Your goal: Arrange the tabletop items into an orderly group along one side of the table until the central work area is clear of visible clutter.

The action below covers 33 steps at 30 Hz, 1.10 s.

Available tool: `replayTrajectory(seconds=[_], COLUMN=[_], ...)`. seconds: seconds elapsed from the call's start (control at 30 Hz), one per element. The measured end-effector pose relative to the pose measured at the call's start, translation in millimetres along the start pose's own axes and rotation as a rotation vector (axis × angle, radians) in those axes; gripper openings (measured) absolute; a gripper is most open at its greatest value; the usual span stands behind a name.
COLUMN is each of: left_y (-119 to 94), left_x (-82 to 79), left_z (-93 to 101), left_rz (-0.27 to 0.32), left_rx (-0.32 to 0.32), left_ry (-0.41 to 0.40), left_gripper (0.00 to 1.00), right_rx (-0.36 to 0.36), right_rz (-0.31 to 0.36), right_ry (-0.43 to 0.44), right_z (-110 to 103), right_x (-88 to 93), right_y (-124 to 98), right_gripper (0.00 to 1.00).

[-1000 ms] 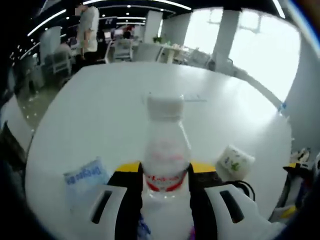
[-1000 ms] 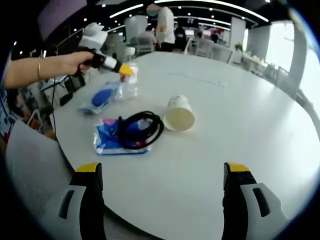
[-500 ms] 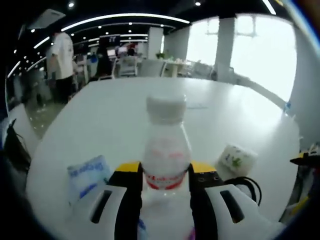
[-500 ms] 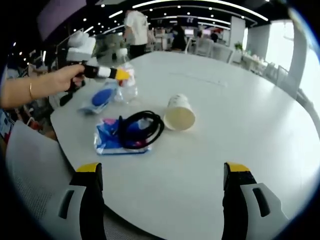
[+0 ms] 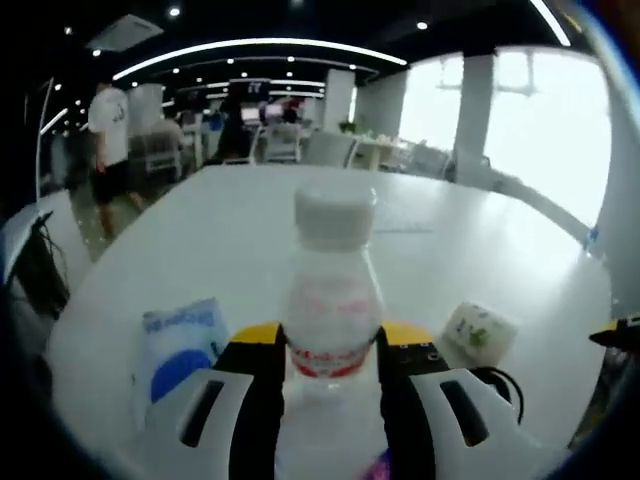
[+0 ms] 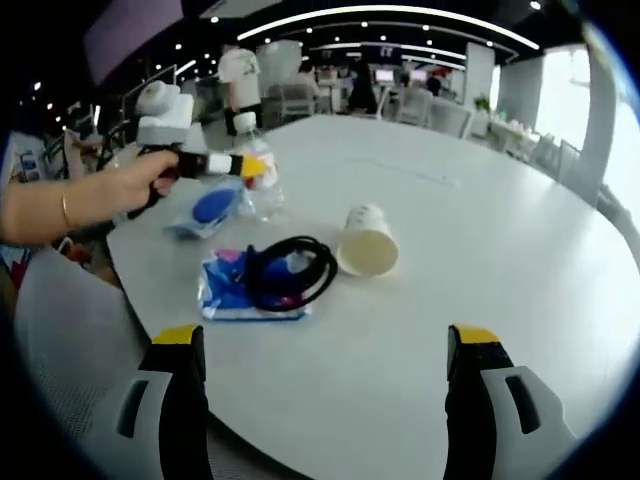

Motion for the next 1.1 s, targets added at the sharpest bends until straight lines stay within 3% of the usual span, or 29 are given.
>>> replayTrajectory(seconds=[0.27,0.43,0.5,0.57,0.7,0.77,0.9,0.97,1.1], left_y=[0.4,1.4,1.4,1.3,1.2,1.5,0.5,0.7,3.9], left_x=[2.7,2.7,3.2,8.1,10.7,10.8,0.4,-5.6,-7.6], left_z=[9.1,9.1,8.9,11.7,7.1,6.7,5.4,8.4,12.6], left_rz=[0.019,0.025,0.025,-0.004,0.015,0.016,0.084,0.118,0.131], left_rx=[-0.031,-0.052,-0.063,-0.039,-0.040,-0.039,-0.054,-0.030,0.020], left_ry=[0.037,0.010,-0.019,-0.103,-0.213,-0.191,-0.018,0.077,0.216], left_gripper=[0.33,0.33,0.34,0.34,0.35,0.36,0.45,0.48,0.48], right_rx=[-0.018,-0.044,-0.050,-0.050,-0.044,-0.040,-0.039,-0.037,-0.031], right_rz=[0.030,0.047,0.048,0.044,0.029,0.025,0.021,0.015,0.013], right_ry=[-0.010,-0.018,-0.030,-0.031,-0.025,-0.024,-0.025,-0.025,-0.026], right_z=[-3.7,-8.4,-10.4,-10.5,-8.5,-7.7,-7.5,-7.0,-6.1], right_x=[-4.6,-7.5,-8.0,-7.5,-4.9,-4.3,-3.8,-2.7,-2.5], right_y=[-0.7,-1.1,-0.5,-0.2,0.3,0.1,0.1,0.2,0.2], right_gripper=[1.00,1.00,1.00,1.00,1.00,1.00,1.00,1.00,1.00])
Point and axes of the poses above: the point that each gripper's makers call its tool centre point, and the gripper's own axes: y roughly forward along the fingers, z roughly to its right, x roughly out of its underside, the point moved 4 cm from there along -y, roughly backward along the fingers, and after that the axes turned 2 degrees about -x, right-handed, at the moved point
